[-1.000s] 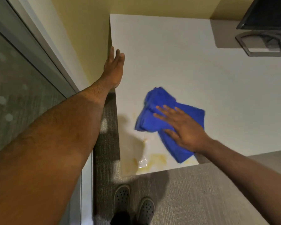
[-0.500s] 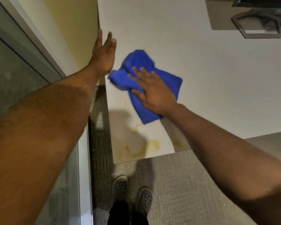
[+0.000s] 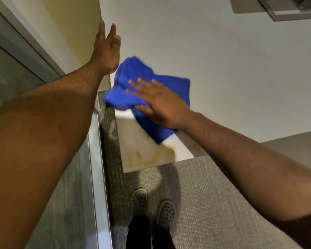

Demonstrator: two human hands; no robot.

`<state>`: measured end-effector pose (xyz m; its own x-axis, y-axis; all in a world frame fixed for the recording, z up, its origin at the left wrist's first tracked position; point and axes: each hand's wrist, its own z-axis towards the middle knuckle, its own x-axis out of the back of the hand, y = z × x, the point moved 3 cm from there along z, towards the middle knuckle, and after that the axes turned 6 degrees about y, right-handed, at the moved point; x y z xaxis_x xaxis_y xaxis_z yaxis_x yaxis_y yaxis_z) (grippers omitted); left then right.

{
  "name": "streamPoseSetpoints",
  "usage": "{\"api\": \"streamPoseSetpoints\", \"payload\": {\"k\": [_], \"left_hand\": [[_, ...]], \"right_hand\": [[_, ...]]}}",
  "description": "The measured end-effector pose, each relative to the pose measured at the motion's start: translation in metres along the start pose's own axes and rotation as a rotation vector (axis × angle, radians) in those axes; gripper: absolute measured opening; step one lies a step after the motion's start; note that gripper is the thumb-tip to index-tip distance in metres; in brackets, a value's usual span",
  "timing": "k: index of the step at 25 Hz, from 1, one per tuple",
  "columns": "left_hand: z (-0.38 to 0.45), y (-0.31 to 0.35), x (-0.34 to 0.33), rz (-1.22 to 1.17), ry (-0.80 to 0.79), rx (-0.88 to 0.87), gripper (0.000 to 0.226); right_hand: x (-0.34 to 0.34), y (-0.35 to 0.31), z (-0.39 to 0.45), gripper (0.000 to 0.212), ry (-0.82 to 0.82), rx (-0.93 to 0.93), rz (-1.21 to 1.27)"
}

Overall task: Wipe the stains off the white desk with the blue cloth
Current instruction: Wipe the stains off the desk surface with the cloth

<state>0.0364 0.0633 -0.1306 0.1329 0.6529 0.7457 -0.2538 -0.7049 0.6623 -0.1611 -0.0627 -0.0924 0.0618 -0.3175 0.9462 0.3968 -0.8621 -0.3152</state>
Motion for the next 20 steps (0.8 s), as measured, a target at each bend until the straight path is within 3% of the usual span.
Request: {"api": "streamPoseSetpoints", "payload": {"k": [3,6,8,11,13,15,20], "left_hand": [[0.003,-0.002,-0.001,0.051,-0.002,0.001,0.053],[0.001,-0.001,0.001,0.092,-0.007,0.026,0.053],[-0.001,0.002,0.0,0.201,-0.027,-0.012,0.055],[-0.001,0.011,0.005,0.406,-0.077,-0.064,0.058],[-0.008,0.02,0.007,0.473,-0.071,-0.057,0.059],[-0.017,0.028,0.009,0.439,-0.093,-0.053,0.06],[-0.068,0.029,-0.008,0.23,-0.064,-0.023,0.064]], "right_hand": [[0.017,0.019,-0.059,0.045,-0.04,0.115,0.162],[0.048,0.095,-0.069,0.045,0.076,-0.214,0.116],[0.053,0.115,-0.045,0.049,0.121,-0.339,0.052],[0.026,0.07,-0.018,0.051,0.074,-0.19,0.058],[0.015,0.046,-0.054,0.048,-0.001,-0.025,0.109],[0.031,0.062,-0.104,0.046,0.016,0.0,0.17],[0.07,0.155,-0.132,0.049,0.177,-0.48,0.131]]}}
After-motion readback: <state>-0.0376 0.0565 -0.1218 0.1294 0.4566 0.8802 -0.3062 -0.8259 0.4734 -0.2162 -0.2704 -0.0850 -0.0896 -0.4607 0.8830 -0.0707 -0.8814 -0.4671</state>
